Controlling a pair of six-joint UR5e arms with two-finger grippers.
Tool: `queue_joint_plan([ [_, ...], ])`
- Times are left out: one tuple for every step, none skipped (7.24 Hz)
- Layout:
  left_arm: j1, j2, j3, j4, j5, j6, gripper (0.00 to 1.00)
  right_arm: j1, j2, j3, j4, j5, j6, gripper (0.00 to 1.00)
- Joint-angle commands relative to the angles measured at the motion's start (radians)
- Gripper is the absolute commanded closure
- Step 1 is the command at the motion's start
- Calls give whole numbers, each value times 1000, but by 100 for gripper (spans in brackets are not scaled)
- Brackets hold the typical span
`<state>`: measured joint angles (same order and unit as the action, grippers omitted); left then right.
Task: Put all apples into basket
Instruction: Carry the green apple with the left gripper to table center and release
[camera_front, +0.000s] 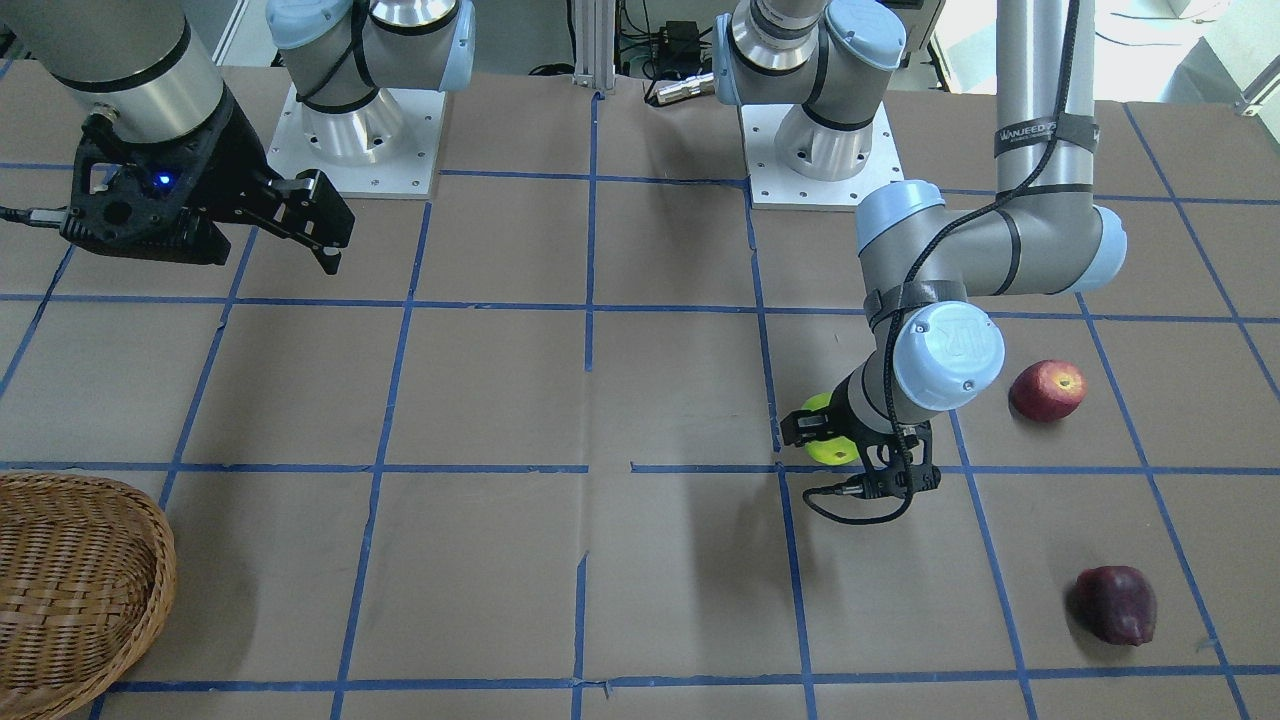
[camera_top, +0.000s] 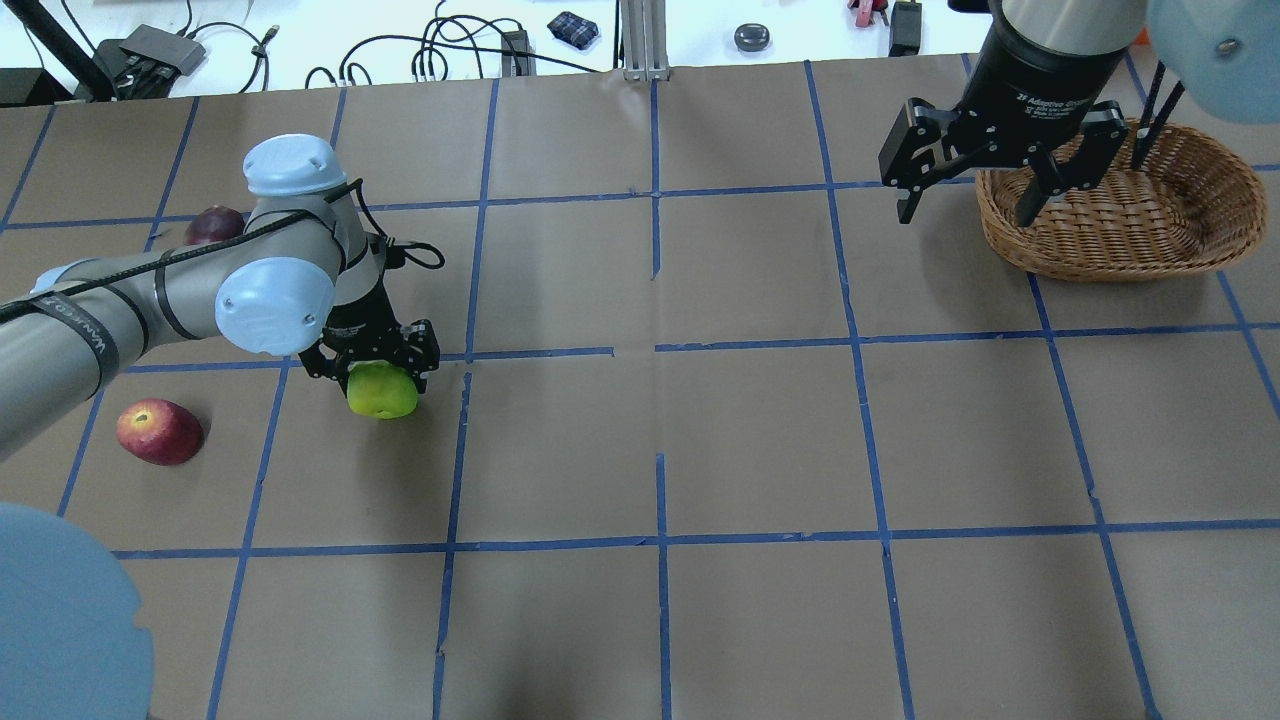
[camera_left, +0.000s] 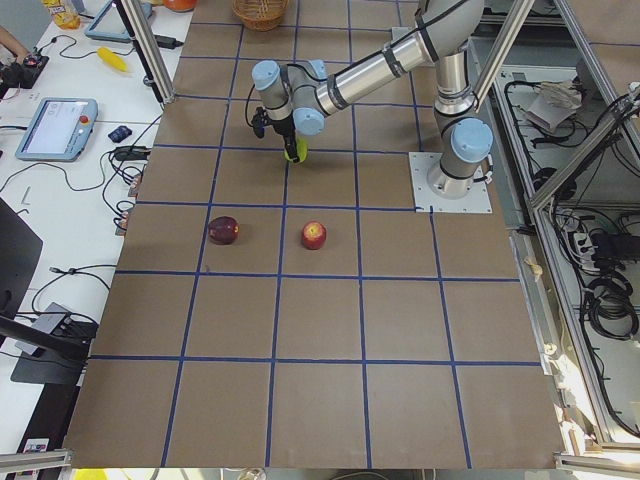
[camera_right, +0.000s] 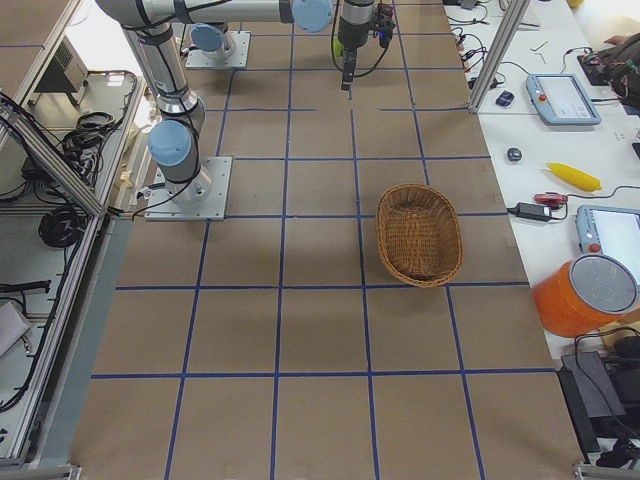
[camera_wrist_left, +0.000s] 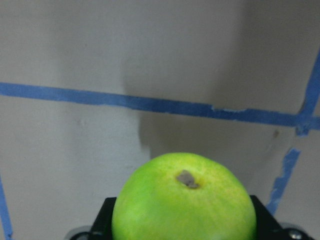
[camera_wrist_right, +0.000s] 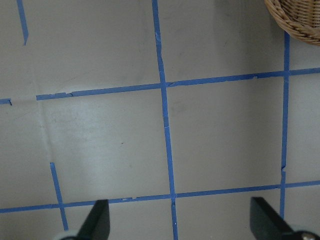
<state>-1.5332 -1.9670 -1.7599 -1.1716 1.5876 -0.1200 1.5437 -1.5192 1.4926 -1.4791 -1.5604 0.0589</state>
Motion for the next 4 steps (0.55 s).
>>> queue_joint_plan([
  [-163,-62,112,21,-58,-166,58,-2,1,-2,-16,-3,-1,0],
  [-251,-116,146,67,-64,-220,58,-2,1,0,-50,-3,6,0],
  [-324,-168,187,132,-93,-309,58,-2,4,0,-50,-3,4,0],
  [-362,-199,204,130,-98,-328,56,-2,10,2,-50,-3,4,0],
])
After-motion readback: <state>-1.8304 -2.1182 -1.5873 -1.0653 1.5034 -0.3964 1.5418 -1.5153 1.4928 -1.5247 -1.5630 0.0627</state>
